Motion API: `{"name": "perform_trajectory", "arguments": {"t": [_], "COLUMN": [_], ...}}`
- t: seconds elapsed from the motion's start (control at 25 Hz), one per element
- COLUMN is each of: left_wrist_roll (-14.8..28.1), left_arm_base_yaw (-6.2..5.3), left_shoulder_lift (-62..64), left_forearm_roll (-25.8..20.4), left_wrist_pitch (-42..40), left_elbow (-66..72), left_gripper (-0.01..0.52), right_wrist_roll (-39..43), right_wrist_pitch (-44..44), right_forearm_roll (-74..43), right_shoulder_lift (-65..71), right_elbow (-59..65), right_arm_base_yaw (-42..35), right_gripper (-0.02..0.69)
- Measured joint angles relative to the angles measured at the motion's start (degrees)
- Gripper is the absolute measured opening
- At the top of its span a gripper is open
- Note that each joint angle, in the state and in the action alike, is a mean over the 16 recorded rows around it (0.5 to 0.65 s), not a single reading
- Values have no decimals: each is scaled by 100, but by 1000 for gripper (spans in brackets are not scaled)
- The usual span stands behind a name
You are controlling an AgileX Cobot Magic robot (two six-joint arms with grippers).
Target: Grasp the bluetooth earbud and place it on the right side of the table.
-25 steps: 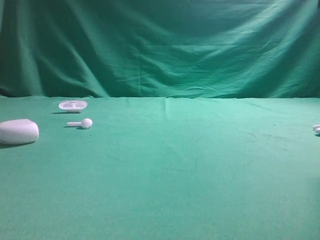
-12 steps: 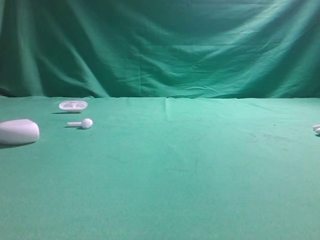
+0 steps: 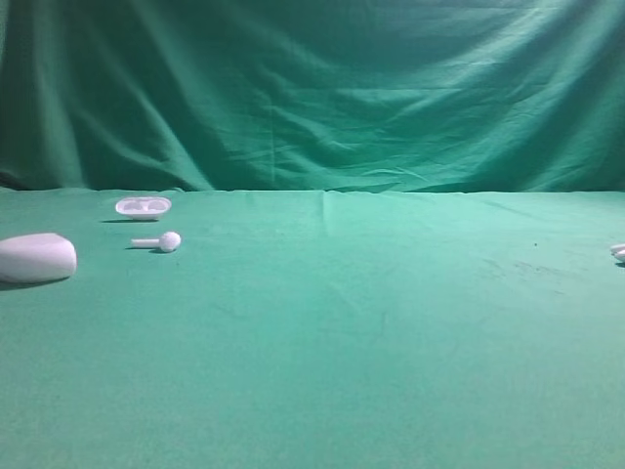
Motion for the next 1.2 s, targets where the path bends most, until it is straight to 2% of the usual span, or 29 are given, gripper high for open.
{"name": "perform_trajectory", "arguments": {"t": [0.36,0.56,0.92,1.2], "left_wrist_roll": [0,0,0,0], "left_arm_base_yaw": [0,0,0,0], "left_shoulder_lift": [0,0,0,0], "left_forearm_roll": [0,0,0,0], "left_wrist_pitch": [0,0,0,0], "left_elbow": [0,0,0,0], "left_gripper": [0,0,0,0], "right_wrist_roll": [10,-68,-40,139], "right_wrist_pitch": [-443,-1272,-3095,-3597], "right_forearm_roll": [-289,-554,-802,-799], "right_shoulder_lift": [-904,-1317,-2228,-2532], "right_elbow": [517,1313,3478,4535], "right_arm_base_yaw": [-10,-101,-499,-751], "right_gripper": [0,0,0,0]}}
